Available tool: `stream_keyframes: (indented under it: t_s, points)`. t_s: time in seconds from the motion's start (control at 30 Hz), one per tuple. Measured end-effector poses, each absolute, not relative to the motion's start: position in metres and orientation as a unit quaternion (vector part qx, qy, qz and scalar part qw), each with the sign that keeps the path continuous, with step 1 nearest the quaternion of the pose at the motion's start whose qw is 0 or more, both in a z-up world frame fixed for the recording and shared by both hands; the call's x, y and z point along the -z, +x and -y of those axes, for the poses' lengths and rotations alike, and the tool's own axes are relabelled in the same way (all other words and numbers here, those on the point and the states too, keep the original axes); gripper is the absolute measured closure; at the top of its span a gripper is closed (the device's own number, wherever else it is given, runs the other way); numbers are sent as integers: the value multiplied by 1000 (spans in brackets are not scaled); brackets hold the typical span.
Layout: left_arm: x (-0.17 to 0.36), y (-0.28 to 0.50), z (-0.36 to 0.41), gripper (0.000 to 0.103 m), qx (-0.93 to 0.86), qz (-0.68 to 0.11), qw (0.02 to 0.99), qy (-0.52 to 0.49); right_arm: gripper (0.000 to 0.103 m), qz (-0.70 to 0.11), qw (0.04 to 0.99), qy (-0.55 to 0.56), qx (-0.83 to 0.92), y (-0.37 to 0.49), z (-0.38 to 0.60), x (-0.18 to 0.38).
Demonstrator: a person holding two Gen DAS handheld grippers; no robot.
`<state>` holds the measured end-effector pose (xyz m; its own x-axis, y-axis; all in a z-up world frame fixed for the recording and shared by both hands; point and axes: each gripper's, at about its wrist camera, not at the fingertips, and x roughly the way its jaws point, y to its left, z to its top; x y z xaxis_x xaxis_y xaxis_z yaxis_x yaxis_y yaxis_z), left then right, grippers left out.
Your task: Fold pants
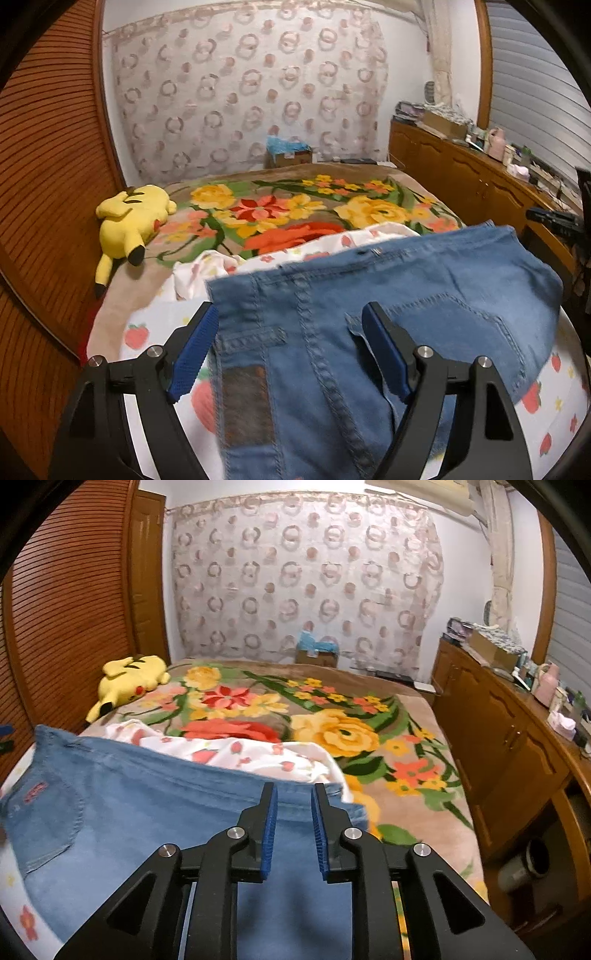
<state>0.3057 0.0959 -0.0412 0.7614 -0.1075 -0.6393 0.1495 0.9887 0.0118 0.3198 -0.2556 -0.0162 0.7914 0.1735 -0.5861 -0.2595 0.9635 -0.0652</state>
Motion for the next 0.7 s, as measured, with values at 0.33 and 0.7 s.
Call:
stream_keyframes:
  t_s: [0.33, 0.7]
  points:
    - [33, 263, -80, 23, 74, -334, 939, 31, 69, -272, 947, -73, -157, 260, 250, -7]
    - [31, 214, -79, 23, 77, -333, 939, 32, 59, -274, 939, -71, -195, 206, 244, 0]
